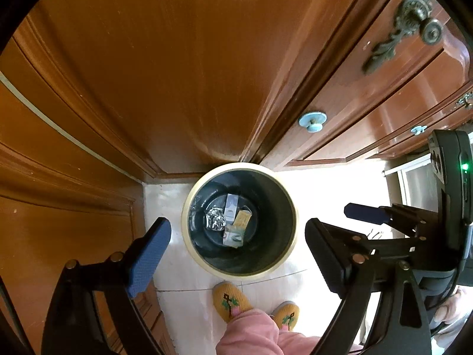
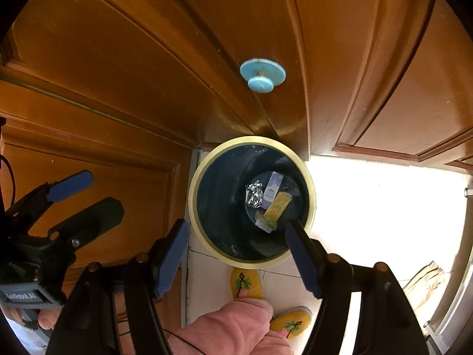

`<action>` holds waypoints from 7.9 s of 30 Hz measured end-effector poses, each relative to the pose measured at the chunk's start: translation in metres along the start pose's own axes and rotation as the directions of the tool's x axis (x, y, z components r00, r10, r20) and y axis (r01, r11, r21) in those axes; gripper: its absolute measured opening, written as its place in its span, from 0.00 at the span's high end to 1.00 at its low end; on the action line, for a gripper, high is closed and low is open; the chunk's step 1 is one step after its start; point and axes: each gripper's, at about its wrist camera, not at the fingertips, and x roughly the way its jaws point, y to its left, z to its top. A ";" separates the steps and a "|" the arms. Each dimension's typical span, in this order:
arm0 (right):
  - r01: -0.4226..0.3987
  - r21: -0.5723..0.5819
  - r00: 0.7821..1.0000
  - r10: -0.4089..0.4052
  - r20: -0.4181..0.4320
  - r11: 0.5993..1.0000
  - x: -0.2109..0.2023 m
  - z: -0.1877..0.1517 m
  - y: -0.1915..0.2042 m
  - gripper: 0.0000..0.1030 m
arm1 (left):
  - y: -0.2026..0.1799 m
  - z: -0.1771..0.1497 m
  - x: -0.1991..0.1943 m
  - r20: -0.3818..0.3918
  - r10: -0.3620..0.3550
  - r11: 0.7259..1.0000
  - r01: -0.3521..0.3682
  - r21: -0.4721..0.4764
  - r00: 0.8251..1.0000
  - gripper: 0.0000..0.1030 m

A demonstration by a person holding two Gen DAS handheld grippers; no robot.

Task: Collect trash
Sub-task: 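Carry both tools down over the bin and open them, dropping foil and bag, then raise both tools back up to the counter, then grasp the white plastic bag with the left tool while the right tool grasps the loofah, then carry both tools down over the floor bin and open them, dropping bag and loofah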

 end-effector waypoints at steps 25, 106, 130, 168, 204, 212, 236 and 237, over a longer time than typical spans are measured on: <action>0.032 0.003 0.998 -0.032 0.059 0.999 -0.206 -0.010 0.080 0.33 | -0.032 0.033 -0.240 0.088 0.044 0.999 -0.043 -0.018 0.995 0.12; -0.067 -0.101 0.981 0.084 0.176 0.993 -0.359 0.400 0.075 0.33 | -0.017 0.450 -0.249 0.124 0.082 0.923 -0.029 -0.384 0.989 0.18; -0.115 -0.129 0.992 0.121 0.041 0.985 -0.271 0.455 0.108 0.33 | 0.025 0.410 -0.266 0.214 0.107 0.876 0.009 -0.482 0.971 0.62; -0.110 -0.155 0.948 0.151 0.279 0.982 -0.384 0.307 0.152 0.68 | 0.013 0.264 -0.386 0.305 0.114 0.952 -0.016 -0.305 0.946 0.62; 0.042 0.014 0.975 -0.044 0.218 0.999 -0.322 0.002 0.189 0.68 | -0.004 0.057 -0.333 0.125 -0.134 0.991 0.133 0.017 0.983 0.62; 0.018 0.063 0.989 -0.027 0.147 0.998 -0.266 -0.004 0.138 0.68 | -0.005 0.045 -0.249 0.028 -0.131 0.991 0.132 -0.027 0.991 0.61; 0.023 0.097 0.999 -0.021 -0.024 0.995 -0.002 0.013 0.011 0.60 | 0.003 0.011 0.026 -0.093 -0.012 0.996 0.004 -0.088 0.996 0.52; 0.015 0.101 0.999 -0.012 -0.034 0.995 0.004 0.016 0.010 0.58 | 0.006 0.010 0.028 -0.096 -0.013 0.996 0.004 -0.087 0.995 0.47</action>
